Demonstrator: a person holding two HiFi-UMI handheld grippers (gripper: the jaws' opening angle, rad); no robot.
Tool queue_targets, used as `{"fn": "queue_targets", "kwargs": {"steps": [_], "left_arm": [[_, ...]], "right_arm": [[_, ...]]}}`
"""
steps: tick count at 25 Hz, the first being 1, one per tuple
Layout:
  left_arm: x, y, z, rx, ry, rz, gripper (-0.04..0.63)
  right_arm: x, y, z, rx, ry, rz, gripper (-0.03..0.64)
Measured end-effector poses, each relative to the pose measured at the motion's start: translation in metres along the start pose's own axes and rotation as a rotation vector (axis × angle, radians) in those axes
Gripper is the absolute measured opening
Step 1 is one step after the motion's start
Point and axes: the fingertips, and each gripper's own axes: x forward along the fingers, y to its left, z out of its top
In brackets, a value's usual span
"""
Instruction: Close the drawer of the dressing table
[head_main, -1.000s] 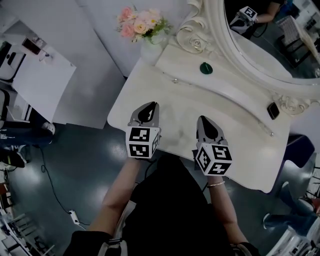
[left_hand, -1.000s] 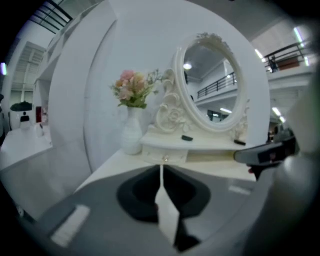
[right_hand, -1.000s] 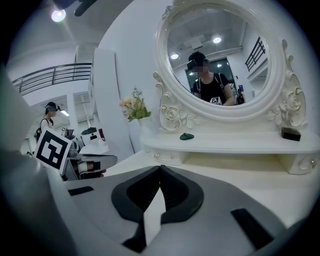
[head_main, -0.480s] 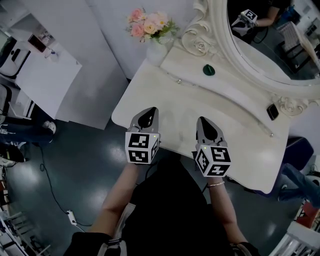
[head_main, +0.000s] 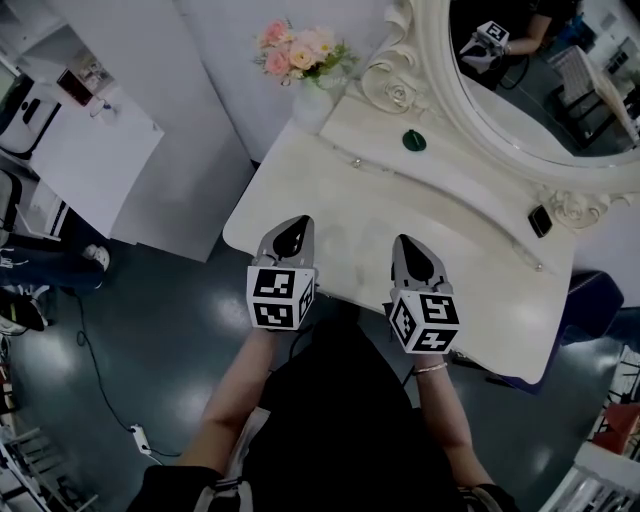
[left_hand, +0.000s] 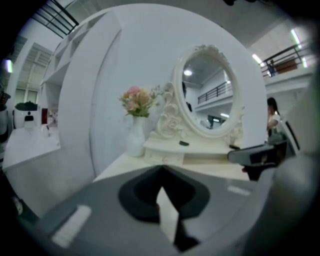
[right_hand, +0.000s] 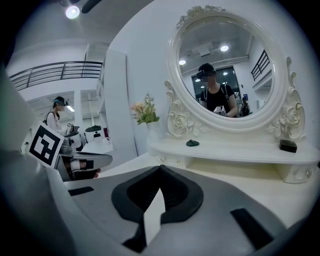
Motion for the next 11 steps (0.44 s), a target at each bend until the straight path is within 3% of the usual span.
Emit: {"fn": "queue_targets", "kwargs": {"steps": [11], "left_arm": [[-0.001,0.0,-0.0001,-0.001,0.003,0.003,0.008]], "right_arm": [[-0.0004,0.002,0.0011,-0.003,-0.003,0.011,0.003]]}}
